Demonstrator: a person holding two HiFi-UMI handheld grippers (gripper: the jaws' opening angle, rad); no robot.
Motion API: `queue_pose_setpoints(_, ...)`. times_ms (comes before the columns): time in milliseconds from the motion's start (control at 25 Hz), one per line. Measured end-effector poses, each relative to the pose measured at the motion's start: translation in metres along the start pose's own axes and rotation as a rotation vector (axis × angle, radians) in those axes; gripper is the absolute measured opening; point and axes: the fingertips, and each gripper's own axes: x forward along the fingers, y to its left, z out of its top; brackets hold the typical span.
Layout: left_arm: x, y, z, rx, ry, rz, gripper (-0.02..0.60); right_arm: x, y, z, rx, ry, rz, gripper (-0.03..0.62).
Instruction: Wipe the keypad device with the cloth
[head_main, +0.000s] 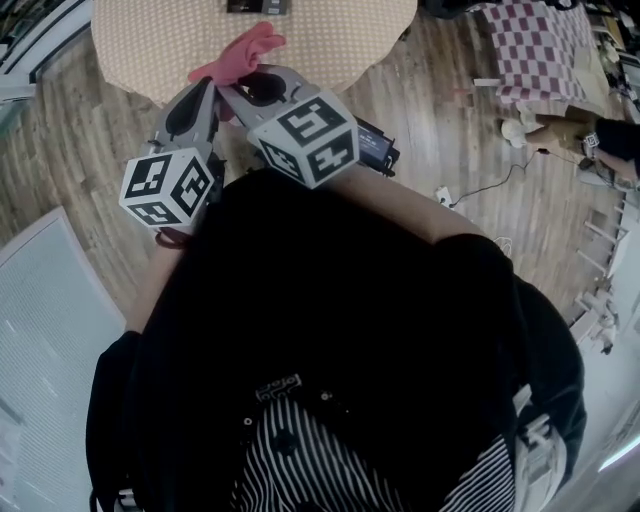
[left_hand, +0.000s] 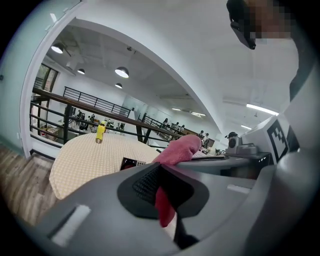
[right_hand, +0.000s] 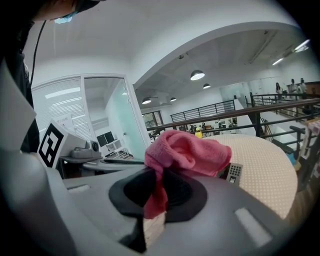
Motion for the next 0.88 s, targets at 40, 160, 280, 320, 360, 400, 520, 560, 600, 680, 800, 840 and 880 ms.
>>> queue_pose_setpoints(40, 0.007, 0.001, 0.004, -0.003, 0.000, 0.012, -0.002, 0.002, -0.007, 0.005, 0.001, 0.002, 0.012, 0.046)
queue_pose_setpoints(160, 0.024, 0.006, 0.014, -0.007, 0.000, 0.045, -0.002, 0.010, -0.023, 0.015, 0.004, 0.001, 0.047, 0.046)
queue_pose_setpoints(280, 0.049, 0.006, 0.025, -0.002, 0.007, 0.066, -0.002, 0.015, -0.048, 0.026, 0.015, -0.007, 0.071, 0.046)
queue_pose_setpoints(320, 0.061, 0.003, 0.031, 0.005, 0.012, 0.071, -0.002, 0.014, -0.060, 0.032, 0.024, -0.013, 0.078, 0.046)
queue_pose_setpoints(360, 0.073, -0.001, 0.036, 0.012, 0.018, 0.076, -0.002, 0.012, -0.073, 0.038, 0.035, -0.019, 0.083, 0.046)
queue_pose_setpoints(400, 0.086, -0.006, 0.041, 0.019, 0.023, 0.081, -0.002, 0.009, -0.086, 0.043, 0.045, -0.025, 0.087, 0.046)
queue_pose_setpoints(520, 0.115, -0.013, 0.046, 0.026, 0.042, 0.088, -0.002, 0.008, -0.118, 0.048, 0.072, -0.031, 0.088, 0.046)
queue_pose_setpoints(560, 0.123, -0.014, 0.045, 0.024, 0.050, 0.086, -0.002, 0.009, -0.126, 0.047, 0.084, -0.030, 0.087, 0.046)
queue_pose_setpoints(600, 0.128, -0.014, 0.043, 0.024, 0.057, 0.082, -0.002, 0.011, -0.132, 0.045, 0.096, -0.028, 0.085, 0.046)
queue_pose_setpoints(680, 0.135, -0.018, 0.041, 0.030, 0.071, 0.067, -0.002, 0.008, -0.139, 0.043, 0.115, -0.031, 0.081, 0.046)
queue_pose_setpoints(800, 0.140, -0.024, 0.045, 0.050, 0.077, 0.057, -0.002, 0.003, -0.145, 0.046, 0.126, -0.047, 0.079, 0.046)
queue_pose_setpoints(840, 0.141, -0.025, 0.046, 0.055, 0.077, 0.059, 0.000, 0.003, -0.146, 0.048, 0.127, -0.052, 0.079, 0.046)
queue_pose_setpoints(880, 0.143, -0.025, 0.047, 0.057, 0.078, 0.062, 0.000, 0.003, -0.148, 0.048, 0.129, -0.055, 0.080, 0.046)
